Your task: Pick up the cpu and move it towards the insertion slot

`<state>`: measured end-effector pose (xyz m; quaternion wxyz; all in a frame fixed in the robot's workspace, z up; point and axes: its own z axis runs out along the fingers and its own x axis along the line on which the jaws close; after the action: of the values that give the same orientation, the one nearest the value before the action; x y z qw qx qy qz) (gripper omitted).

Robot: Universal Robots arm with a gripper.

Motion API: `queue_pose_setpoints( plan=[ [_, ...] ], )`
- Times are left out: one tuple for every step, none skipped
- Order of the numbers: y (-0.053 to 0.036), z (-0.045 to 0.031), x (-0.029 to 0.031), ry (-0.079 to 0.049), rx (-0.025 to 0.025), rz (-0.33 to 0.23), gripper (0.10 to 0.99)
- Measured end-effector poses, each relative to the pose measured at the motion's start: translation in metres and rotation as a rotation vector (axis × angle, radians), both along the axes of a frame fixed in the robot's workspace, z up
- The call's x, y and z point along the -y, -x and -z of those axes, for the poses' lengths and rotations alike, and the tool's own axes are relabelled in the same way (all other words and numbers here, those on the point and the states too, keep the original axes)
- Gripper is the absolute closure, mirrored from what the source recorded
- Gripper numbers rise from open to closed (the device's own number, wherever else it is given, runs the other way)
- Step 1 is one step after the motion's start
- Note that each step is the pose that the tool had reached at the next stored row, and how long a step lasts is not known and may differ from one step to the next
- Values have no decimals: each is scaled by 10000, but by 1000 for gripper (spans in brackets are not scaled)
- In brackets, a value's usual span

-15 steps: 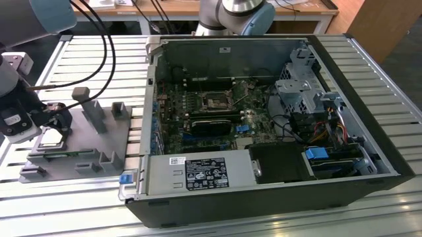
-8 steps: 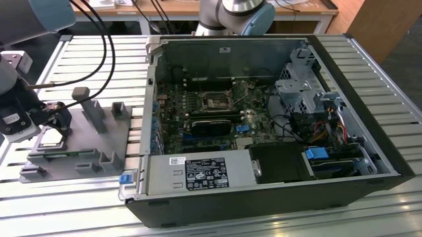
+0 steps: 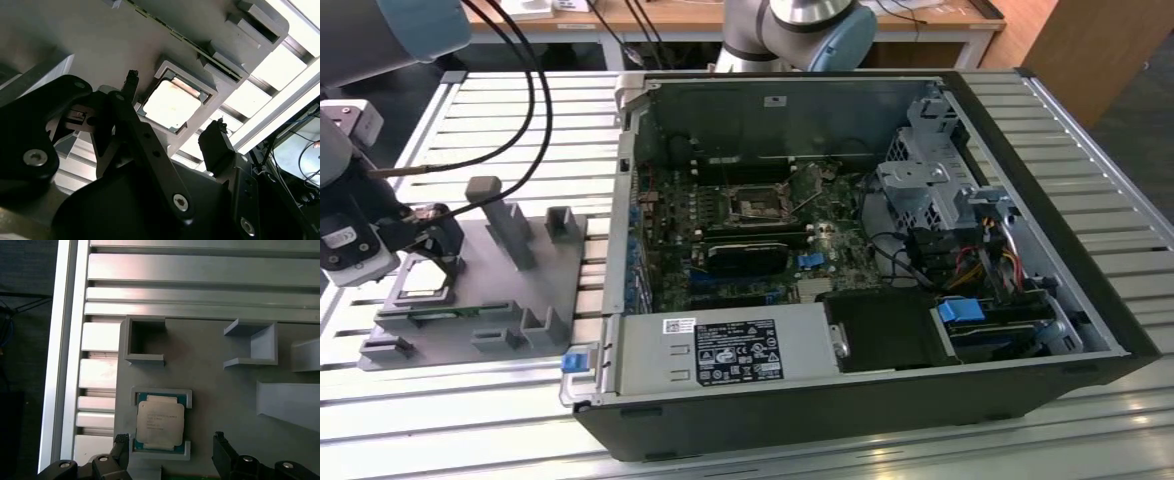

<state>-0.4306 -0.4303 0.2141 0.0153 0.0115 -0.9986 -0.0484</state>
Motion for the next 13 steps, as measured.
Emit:
queue_pose_setpoints(
  plan=[
    [0, -4, 0, 0, 0, 0, 325],
    [0, -7, 0, 0, 1, 0, 325],
    [0, -11, 0, -1, 1, 0, 325],
    [0, -15, 0, 0, 1, 0, 325],
    [0, -19, 0, 0, 1, 0, 325],
    [0, -22, 0, -1, 1, 0, 325],
    [0, -26, 0, -1, 1, 0, 325],
    [0, -30, 0, 0, 1, 0, 325],
    [0, -34, 0, 0, 1, 0, 325],
    [0, -38, 0, -1, 1, 0, 325],
    [0, -42, 0, 0, 1, 0, 325],
    [0, -46, 0, 0, 1, 0, 325],
    [0, -50, 0, 0, 0, 0, 325]
  ],
)
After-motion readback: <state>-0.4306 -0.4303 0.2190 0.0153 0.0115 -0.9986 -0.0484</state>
